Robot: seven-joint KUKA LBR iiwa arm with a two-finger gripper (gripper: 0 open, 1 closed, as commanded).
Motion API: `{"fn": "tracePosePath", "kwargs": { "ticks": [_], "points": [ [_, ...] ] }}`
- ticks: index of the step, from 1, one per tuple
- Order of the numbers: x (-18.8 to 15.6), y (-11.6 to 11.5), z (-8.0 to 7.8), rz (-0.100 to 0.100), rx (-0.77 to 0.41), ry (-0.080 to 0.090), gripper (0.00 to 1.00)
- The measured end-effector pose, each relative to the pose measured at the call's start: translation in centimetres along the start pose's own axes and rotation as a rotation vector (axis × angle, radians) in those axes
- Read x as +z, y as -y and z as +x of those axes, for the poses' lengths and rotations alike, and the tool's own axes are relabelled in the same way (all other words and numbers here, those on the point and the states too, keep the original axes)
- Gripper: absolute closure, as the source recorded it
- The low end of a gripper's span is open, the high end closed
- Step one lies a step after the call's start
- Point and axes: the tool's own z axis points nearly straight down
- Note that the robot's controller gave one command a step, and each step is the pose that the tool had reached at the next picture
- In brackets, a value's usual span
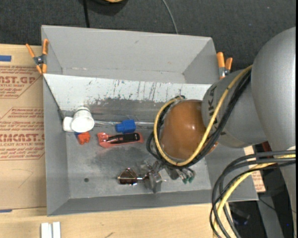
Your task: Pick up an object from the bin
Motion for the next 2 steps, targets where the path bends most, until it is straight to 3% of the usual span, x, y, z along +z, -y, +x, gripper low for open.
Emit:
{"fn": "tracePosePath", "kwargs": {
  "ticks": [2],
  "points": [
    [-2.5, -0.1, 0.2, -0.003, 0.002, -0.008, 1.00]
  ]
}}
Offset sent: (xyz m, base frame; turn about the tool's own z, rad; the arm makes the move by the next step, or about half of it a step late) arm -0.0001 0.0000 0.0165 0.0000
